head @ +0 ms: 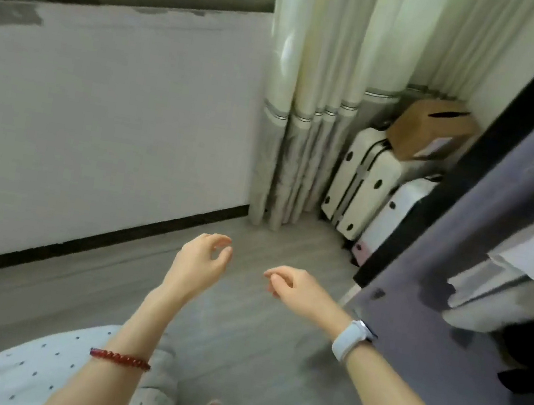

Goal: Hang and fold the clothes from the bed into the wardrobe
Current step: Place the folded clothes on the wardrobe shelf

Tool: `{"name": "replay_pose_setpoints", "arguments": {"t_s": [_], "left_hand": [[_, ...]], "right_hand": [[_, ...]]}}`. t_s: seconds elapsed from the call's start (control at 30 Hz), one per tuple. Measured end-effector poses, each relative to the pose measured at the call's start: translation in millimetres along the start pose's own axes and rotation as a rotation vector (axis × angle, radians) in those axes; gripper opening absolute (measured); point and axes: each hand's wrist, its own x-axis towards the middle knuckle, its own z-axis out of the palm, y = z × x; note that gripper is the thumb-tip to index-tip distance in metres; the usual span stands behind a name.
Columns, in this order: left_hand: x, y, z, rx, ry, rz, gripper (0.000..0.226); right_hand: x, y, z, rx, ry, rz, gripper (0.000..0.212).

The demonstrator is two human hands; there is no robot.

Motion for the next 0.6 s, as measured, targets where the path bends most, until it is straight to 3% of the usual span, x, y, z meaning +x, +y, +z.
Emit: {"name": "replay_pose_setpoints", "arguments": {"t_s": [0.27,0.6], "left_hand": [[27,-125,-125,-0.054,0.272,-0.295,0.027],[87,-221,-229,-0.062,0.614,-0.616,0.028]], "right_hand": [[136,-139,83,-0.17,-0.211,-0.197,0.032],[307,-285,166,-0.401,-0.52,-0.54,0.034]]}}
